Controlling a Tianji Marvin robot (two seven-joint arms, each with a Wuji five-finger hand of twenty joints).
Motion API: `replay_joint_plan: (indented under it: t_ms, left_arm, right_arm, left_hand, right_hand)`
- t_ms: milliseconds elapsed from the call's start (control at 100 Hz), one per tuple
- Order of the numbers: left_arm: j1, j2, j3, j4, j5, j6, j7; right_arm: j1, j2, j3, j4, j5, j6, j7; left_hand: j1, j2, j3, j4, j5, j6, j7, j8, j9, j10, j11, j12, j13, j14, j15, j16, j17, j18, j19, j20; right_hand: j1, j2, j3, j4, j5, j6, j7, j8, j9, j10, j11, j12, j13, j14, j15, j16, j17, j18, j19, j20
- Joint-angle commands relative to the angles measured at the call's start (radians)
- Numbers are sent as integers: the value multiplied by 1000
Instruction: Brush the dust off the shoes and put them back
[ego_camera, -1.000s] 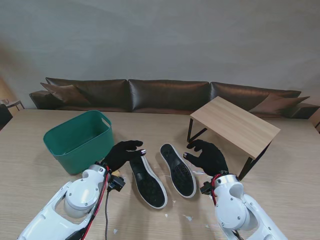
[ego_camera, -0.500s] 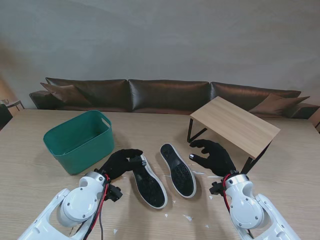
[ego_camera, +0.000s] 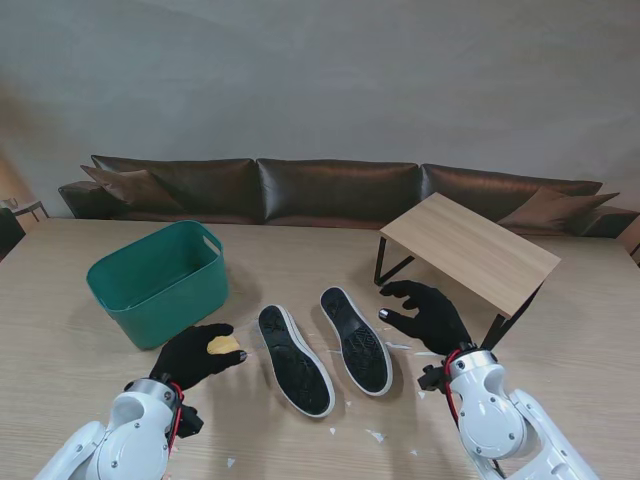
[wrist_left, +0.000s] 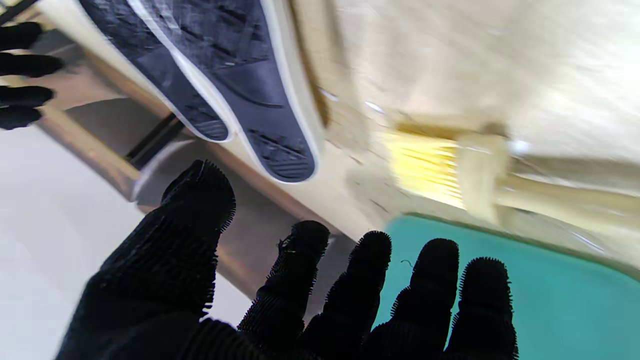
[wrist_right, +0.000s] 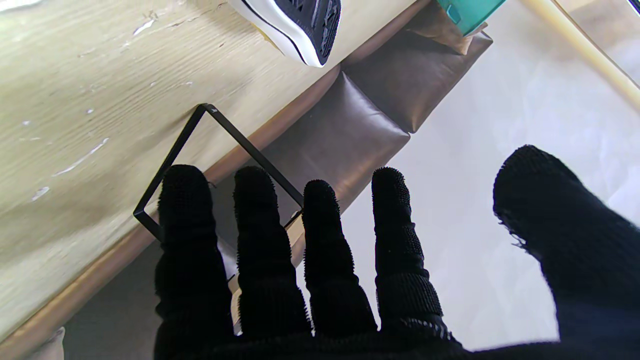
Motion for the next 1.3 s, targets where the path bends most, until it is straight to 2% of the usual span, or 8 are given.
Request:
replay_joint_plan:
  t_ms: [0, 120, 190, 250, 300, 510, 880, 1290]
  left_arm:
    - [19, 12, -16, -12, 17, 18, -22]
    - [34, 23, -36, -21, 123, 49, -51]
    - [34, 33, -41, -24, 200, 68, -83]
    - [31, 41, -44, -24, 267, 77, -110]
    - [25, 46, -43, -21, 320, 87, -130]
    - [-3, 66, -37, -15, 535, 113, -251]
    - [-47, 73, -21, 35, 637, 119, -308]
    - [-81, 77, 16, 87, 650, 189, -347]
  right_arm:
    - [-8, -4, -7, -6, 4, 0, 15]
    - [-10, -4, -7, -6, 8, -1, 17]
    - [-11, -5, -6, -7, 15, -2, 18]
    - [-11, -5, -6, -7, 19, -3, 19]
    - [-12, -5, -6, -6, 22, -5, 21]
    - [-15, -6, -6, -8, 35, -5, 24]
    - [-16, -9, -9, -7, 50, -1, 19]
    - [-20, -9, -9, -9, 67, 2, 28]
  left_hand:
    - [-8, -9, 28, 27, 11, 3, 6, 8, 45, 22, 24, 65, 61, 21, 70, 80, 40, -2, 42, 81]
    - [-25, -26, 64, 20, 30, 7, 13, 11, 103, 33, 60, 188, 114, 34, 248, 221, 131, 22, 154, 286]
    - [-39, -38, 90, 15, 57, 15, 25, 17, 155, 39, 98, 302, 170, 36, 433, 332, 122, 5, 505, 452]
    - [-56, -49, 113, 9, 85, 23, 38, 23, 201, 34, 158, 440, 240, 17, 640, 437, 109, -43, 1002, 310]
    - [-69, -59, 131, 5, 107, 29, 49, 28, 235, 28, 207, 516, 293, 4, 755, 468, 204, -27, 1108, 219]
    - [-109, -73, 155, -4, 184, 22, 99, 62, 244, -15, 276, 573, 366, -59, 870, 460, 344, -54, 1212, 160]
    - [-120, -65, 119, -5, 196, -13, 111, 86, 180, -38, 115, 269, 225, -36, 481, 259, 117, -51, 1015, 5]
    - [-118, -57, 96, -2, 151, -10, 82, 72, 114, -40, 41, 124, 128, -40, 194, 85, -14, -61, 713, -182]
  right_hand:
    - [-3, 15, -8, 23, -13, -4, 3, -6, 10, -8, 1, -9, -15, -14, 6, 6, -275, -23, -28, 30]
    - [-5, 16, -8, 23, -13, 3, 5, -8, 15, -2, 2, -8, -10, -12, 11, 9, -271, -20, -33, 38]
    - [-2, 17, -7, 23, -11, 5, 7, -8, 19, 1, 4, -7, -7, -9, 14, 11, -271, -19, -36, 41]
    - [-4, 18, -7, 22, -11, 8, 7, -9, 20, 3, 4, -6, -4, -9, 17, 12, -270, -19, -39, 45]
    - [-4, 19, -7, 22, -9, 10, 8, -9, 23, 4, 4, -6, 0, -9, 20, 14, -268, -18, -40, 48]
    - [-3, 21, -6, 22, -6, 17, 10, -12, 27, 11, 4, -6, 6, -7, 28, 18, -263, -16, -46, 58]
    - [-2, 25, -3, 23, 0, 25, 13, -15, 36, 19, 4, -5, 16, -1, 44, 26, -252, -11, -43, 77]
    - [-1, 28, -2, 23, 12, 40, 16, -18, 52, 26, 5, -5, 28, 4, 59, 33, -242, -7, -31, 91]
